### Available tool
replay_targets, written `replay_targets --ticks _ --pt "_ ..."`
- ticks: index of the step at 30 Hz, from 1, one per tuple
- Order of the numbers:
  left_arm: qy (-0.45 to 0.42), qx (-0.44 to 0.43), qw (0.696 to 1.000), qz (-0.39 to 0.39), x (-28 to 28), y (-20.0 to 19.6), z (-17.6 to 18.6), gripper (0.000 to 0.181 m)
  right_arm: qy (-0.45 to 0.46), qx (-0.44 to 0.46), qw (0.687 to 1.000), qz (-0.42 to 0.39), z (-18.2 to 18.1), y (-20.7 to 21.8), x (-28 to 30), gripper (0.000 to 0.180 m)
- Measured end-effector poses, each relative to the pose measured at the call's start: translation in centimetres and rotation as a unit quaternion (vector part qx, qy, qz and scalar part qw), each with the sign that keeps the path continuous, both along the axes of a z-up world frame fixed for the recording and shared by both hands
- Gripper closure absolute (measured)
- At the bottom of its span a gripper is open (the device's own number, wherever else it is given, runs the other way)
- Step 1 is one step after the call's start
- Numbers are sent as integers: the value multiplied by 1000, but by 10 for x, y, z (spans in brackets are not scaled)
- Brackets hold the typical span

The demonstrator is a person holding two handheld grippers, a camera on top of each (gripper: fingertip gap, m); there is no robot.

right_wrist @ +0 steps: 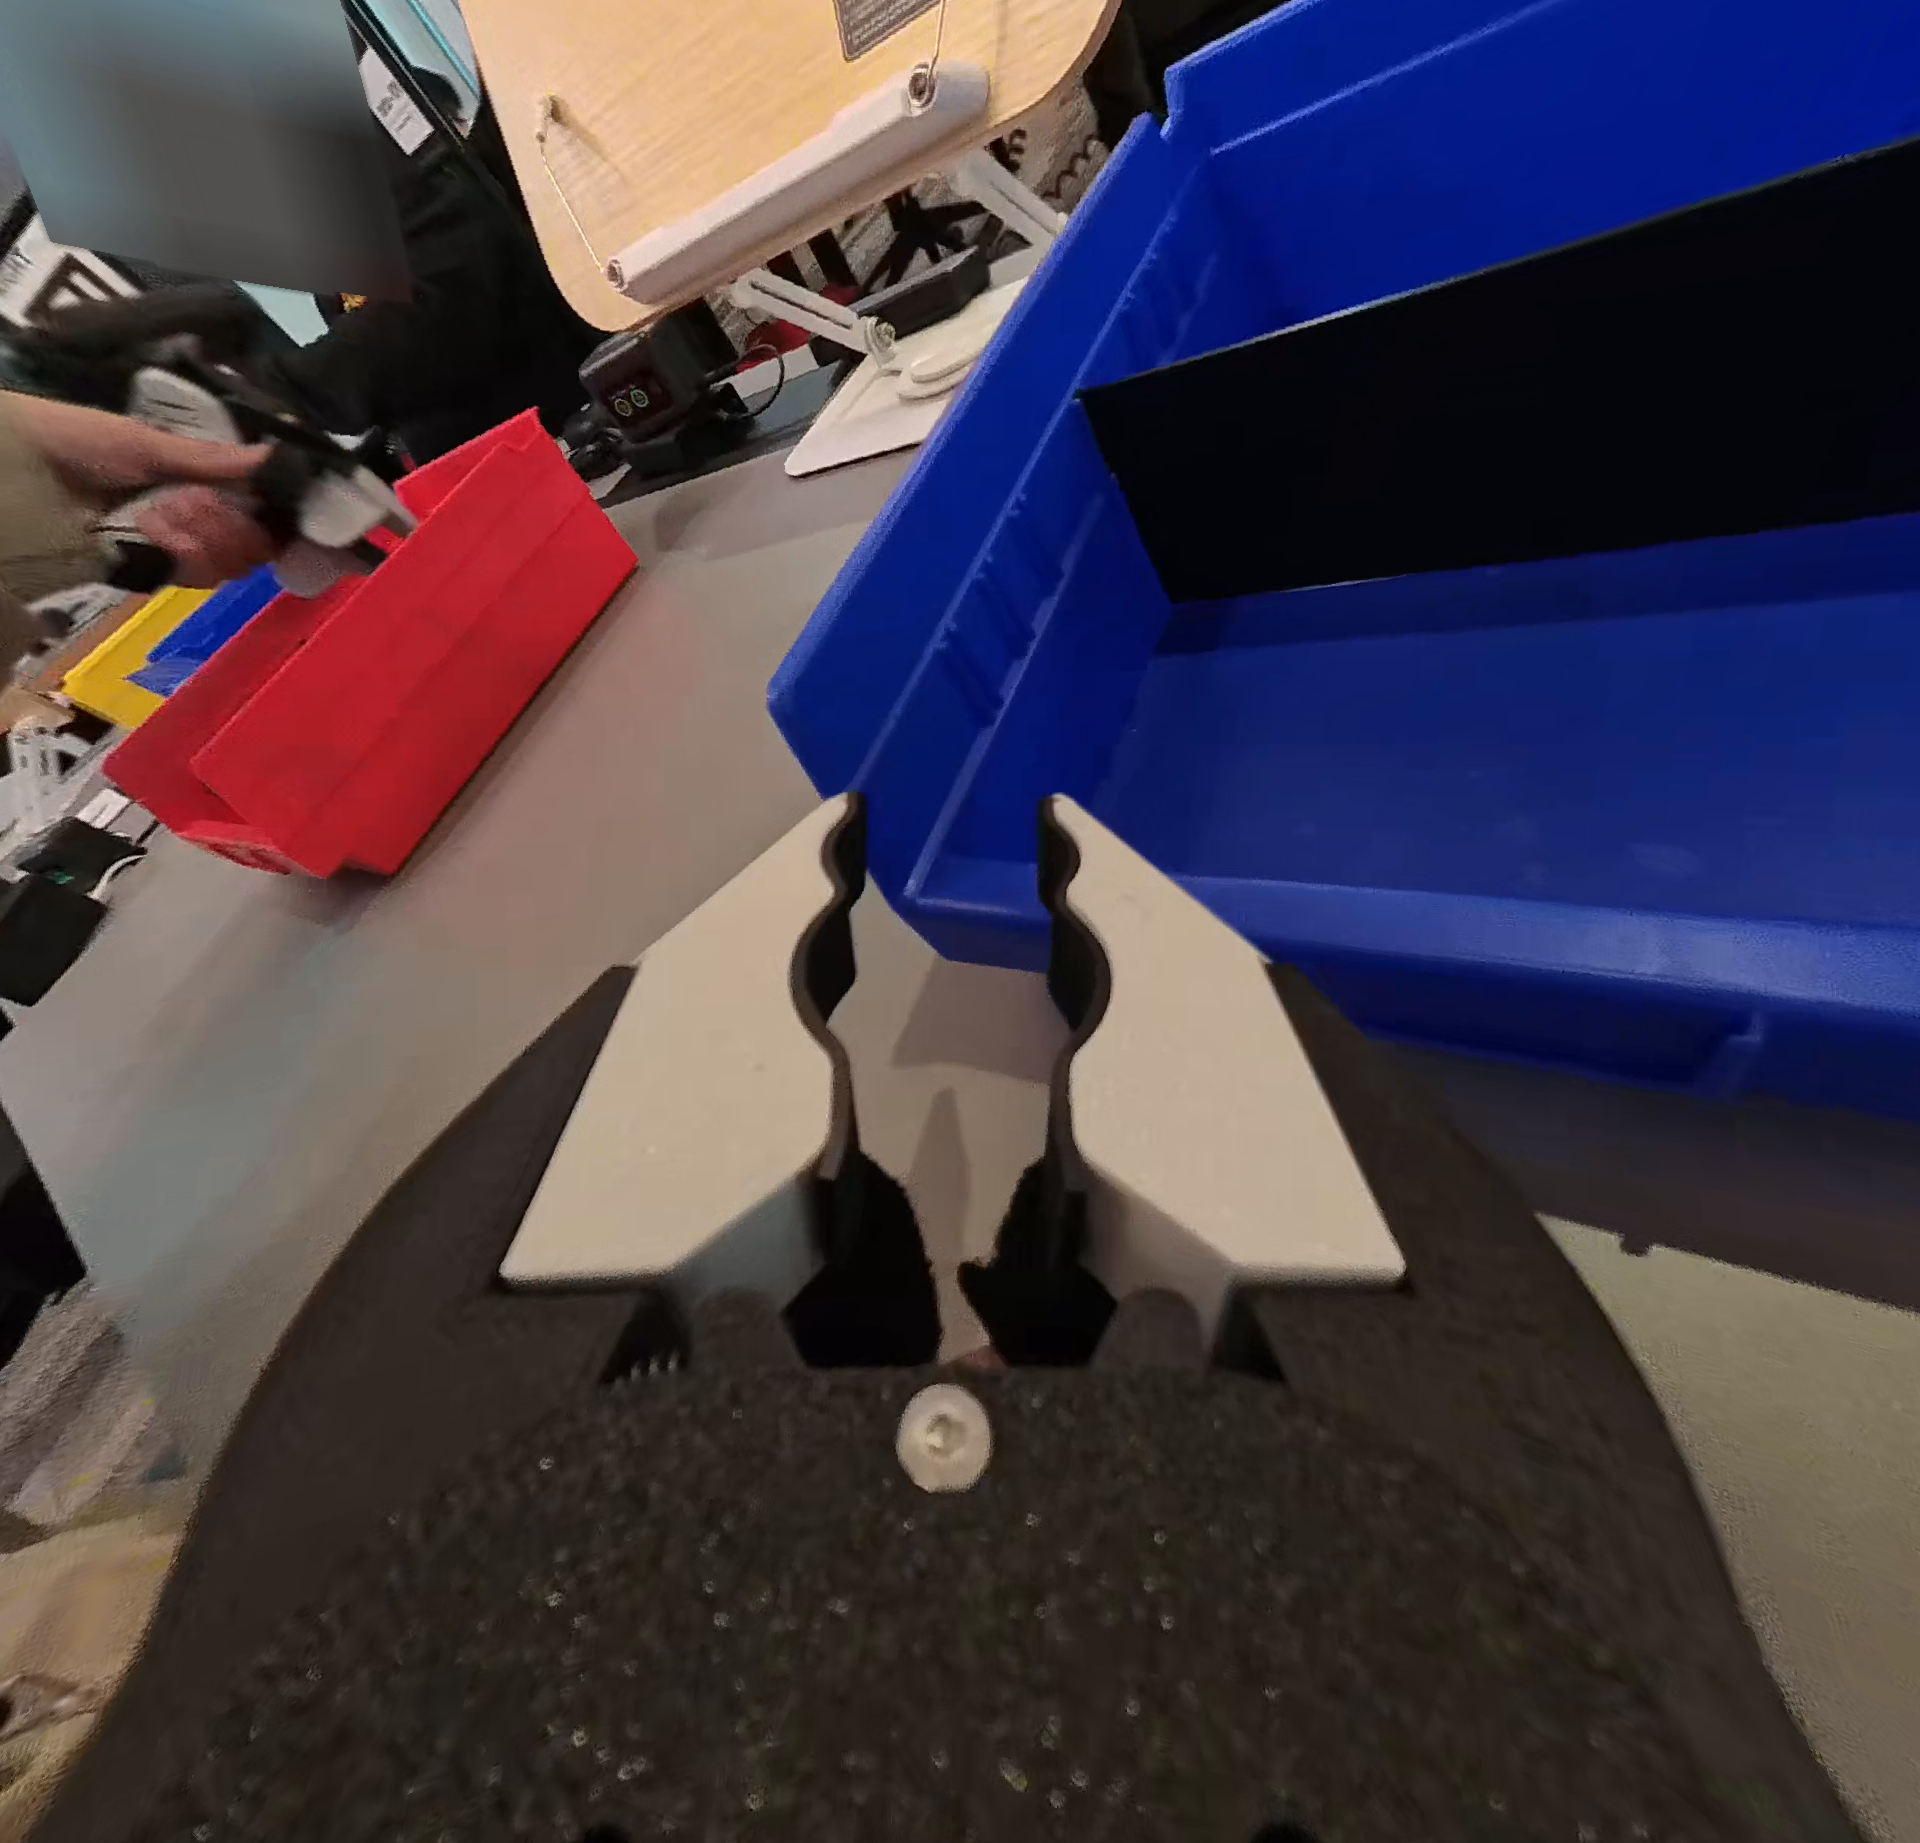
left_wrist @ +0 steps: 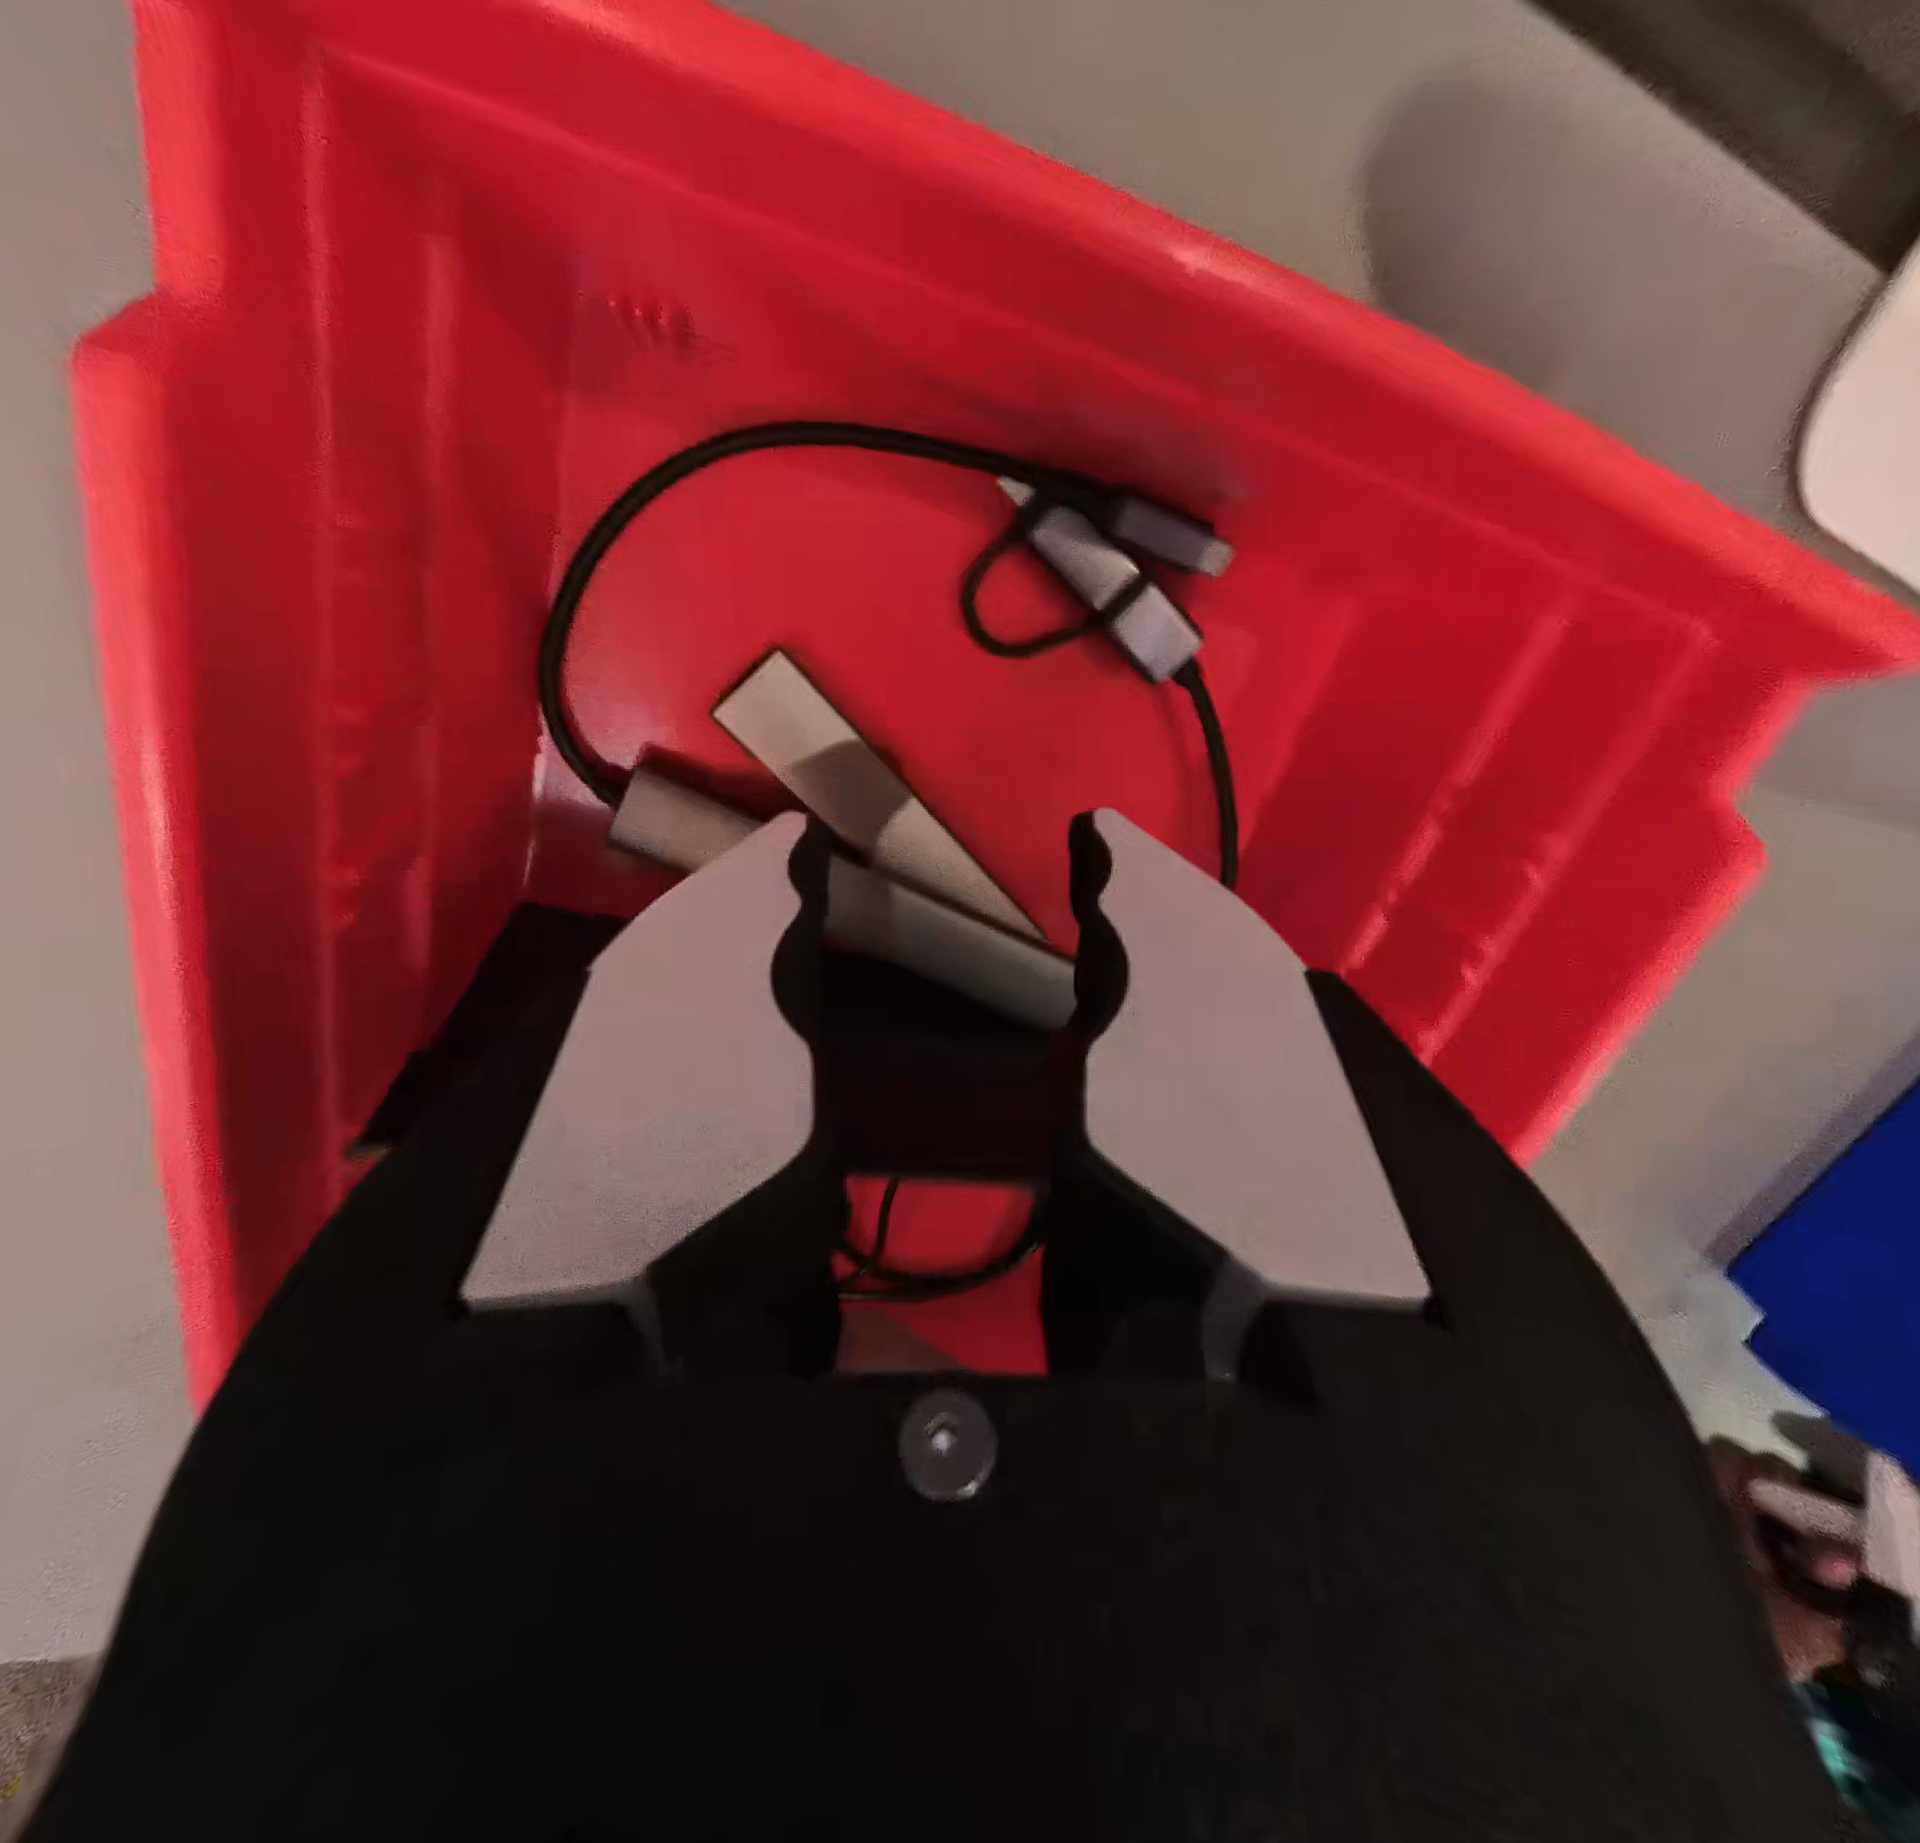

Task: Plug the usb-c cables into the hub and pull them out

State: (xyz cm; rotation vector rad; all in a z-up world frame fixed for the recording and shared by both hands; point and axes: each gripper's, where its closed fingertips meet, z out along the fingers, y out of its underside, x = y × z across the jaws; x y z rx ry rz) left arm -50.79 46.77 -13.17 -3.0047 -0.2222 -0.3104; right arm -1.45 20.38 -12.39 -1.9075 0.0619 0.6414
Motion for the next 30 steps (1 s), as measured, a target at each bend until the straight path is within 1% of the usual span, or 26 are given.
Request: replay_targets --ticks 2,4,6,8,9,11,12,16,19,22,25,28,29,30 --pt "13 -31 999 28 -6 5 -19 137 12 -4 1000 4 -2 -2 1 148" --pt "42 -42 997 52 -16 6 -32 142 23 -6 1000 10 -4 -5 2 148" --pt "52 -44 994 83 -23 8 -40 144 38 -11 999 13 -5 -6 5 148" --pt "59 -49 991 112 -30 7 -44 153 61 -15 998 21 -5 -8 5 147" --pt "65 -50 989 125 -34 6 -46 154 71 -18 997 25 -5 -9 4 147" --pt "46 -54 987 147 -32 6 -52 153 86 -21 996 30 -4 -10 4 147" --pt "36 -62 986 149 -28 3 -56 153 91 -20 995 32 -3 -10 4 147" --pt "58 -56 988 133 -25 5 -60 155 93 -20 995 38 -1 -8 0 147" --pt "32 -29 993 110 -17 10 -57 156 85 -21 995 49 -1 -8 -6 147" --pt "-4 40 998 49 -2 19 -37 157 88 -3 995 49 12 -6 -10 148" --pt "6 144 989 -12 3 29 -1 158 65 26 996 51 23 -6 -15 148" --pt "24 273 959 -65 13 31 54 158 41 39 997 53 23 -9 -21 148" --pt "48 313 945 -88 15 28 75 158 33 42 997 55 22 -10 -23 148" --pt "75 358 924 -114 18 25 97 158 25 44 997 56 22 -11 -23 148"
